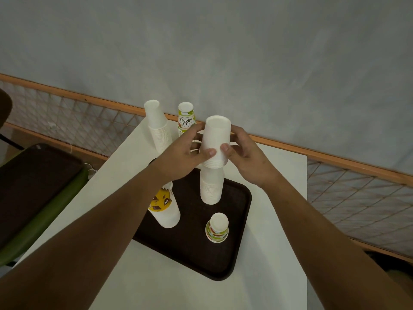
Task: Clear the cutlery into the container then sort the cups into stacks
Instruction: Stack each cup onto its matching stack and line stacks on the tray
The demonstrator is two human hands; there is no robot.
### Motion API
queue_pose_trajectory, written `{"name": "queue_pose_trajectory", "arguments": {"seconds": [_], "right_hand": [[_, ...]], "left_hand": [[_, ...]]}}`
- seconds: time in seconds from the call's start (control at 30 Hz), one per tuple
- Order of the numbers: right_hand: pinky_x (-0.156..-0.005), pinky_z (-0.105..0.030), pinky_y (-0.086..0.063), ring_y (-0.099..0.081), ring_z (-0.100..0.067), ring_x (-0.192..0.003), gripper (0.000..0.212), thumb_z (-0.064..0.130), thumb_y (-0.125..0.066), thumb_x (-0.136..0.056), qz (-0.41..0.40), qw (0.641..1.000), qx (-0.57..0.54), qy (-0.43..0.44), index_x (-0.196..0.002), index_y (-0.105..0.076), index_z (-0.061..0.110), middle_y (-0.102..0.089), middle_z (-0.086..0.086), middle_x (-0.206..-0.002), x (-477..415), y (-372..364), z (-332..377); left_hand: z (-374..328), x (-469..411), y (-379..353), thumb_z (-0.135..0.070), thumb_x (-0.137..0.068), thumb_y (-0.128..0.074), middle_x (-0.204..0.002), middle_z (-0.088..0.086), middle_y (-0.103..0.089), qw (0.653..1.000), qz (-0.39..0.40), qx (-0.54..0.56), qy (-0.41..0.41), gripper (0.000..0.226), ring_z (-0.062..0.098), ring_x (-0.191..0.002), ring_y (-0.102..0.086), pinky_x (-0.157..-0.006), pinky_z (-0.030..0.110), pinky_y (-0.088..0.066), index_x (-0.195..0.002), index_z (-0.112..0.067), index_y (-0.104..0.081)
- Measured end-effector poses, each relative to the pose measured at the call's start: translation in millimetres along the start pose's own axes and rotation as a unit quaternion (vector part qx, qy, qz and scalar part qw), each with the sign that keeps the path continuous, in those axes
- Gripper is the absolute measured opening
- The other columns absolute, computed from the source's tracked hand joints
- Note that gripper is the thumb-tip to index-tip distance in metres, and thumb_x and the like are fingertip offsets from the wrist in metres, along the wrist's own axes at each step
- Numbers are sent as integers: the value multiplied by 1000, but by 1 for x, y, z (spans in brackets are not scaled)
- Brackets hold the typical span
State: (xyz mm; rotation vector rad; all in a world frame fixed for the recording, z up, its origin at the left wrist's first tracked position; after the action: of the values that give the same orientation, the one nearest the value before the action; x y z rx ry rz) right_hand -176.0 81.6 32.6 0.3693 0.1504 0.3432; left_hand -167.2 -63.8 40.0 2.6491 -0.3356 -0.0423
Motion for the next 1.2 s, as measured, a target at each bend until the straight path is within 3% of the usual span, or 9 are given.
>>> {"name": "queue_pose_trajectory", "arguments": {"seconds": [0.2,0.37,0.57,0.7,0.8,0.9,0.97,1.1,1.2], "right_hand": [[-90,-16,-52,-61,2,-119,52,44,-56,-101,28,999,9,-18,-147,-35,36,-53,20,-137,-2,-17,-26],[-110,-39,-46,-51,-12,-135,61,54,-55,-97,45,997,56,-41,-149,-31,33,-49,13,-149,2,-31,-57],[-108,-31,-35,-46,-16,-140,60,45,-56,-99,36,994,74,-69,-151,-30,30,-44,9,-154,8,-34,-71],[-107,-31,-35,-45,-20,-141,60,44,-56,-100,38,993,78,-86,-151,-28,31,-43,7,-156,10,-34,-69],[-113,-38,-35,-42,-21,-143,63,43,-56,-100,36,992,85,-89,-153,-26,32,-41,6,-158,13,-32,-66],[-119,-43,-33,-37,-19,-147,67,29,-62,-99,-7,993,72,-96,-154,-24,36,-36,7,-160,19,-19,-58],[-122,-44,-31,-35,-15,-147,70,20,-64,-98,-68,992,70,-83,-155,-26,36,-35,11,-160,27,-5,-42],[-119,-36,-35,-40,-5,-139,62,6,-61,-93,-218,975,36,5,-145,-41,33,-44,18,-148,50,19,25],[-114,-28,-39,-47,-6,-134,52,1,-58,-92,-277,958,10,77,-137,-51,27,-52,13,-141,55,16,82]], "left_hand": [[25,-4,-5,-33,-94,-71,-148,0,-51,997,19,-64,32,71,25,-133,-56,-108,52,-51,-152,-29,-30],[43,-12,-17,-32,-93,-73,-152,2,-51,974,51,-210,71,71,25,-135,-54,-104,44,-50,-150,-23,-31],[41,-19,-25,-26,-89,-78,-139,5,-60,955,48,-280,79,61,23,-114,-62,-93,32,-50,-140,-17,-47],[36,-19,-27,-25,-89,-79,-140,6,-60,950,65,-293,85,62,24,-116,-62,-98,36,-51,-141,-17,-47],[31,-15,-28,-27,-87,-80,-149,5,-53,953,79,-279,92,79,25,-126,-58,-102,38,-49,-152,-19,-36],[21,-6,-19,-33,-88,-79,-164,3,-36,958,72,-261,98,100,27,-144,-45,-114,45,-44,-162,-23,-13],[10,4,-6,-37,-89,-77,-165,3,-34,966,51,-238,90,101,25,-145,-44,-116,46,-43,-163,-25,-9],[-15,32,37,-36,-93,-72,-153,0,-49,986,-39,-157,47,83,20,-134,-54,-112,43,-47,-160,-27,-24],[-20,53,78,-35,-96,-69,-138,-8,-59,991,-104,-85,24,61,12,-120,-61,-106,43,-52,-150,-33,-41]]}}
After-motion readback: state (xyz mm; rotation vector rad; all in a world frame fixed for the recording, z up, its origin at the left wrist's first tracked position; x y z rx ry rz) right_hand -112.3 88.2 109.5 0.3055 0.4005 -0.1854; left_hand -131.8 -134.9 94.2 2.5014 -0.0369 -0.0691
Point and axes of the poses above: each hand's wrist, its own x-axis away from the middle knuckle, its own y-axis out of the back of the hand, z = x × y, the point moved 10 cm from there along -x, towards the middle knuckle
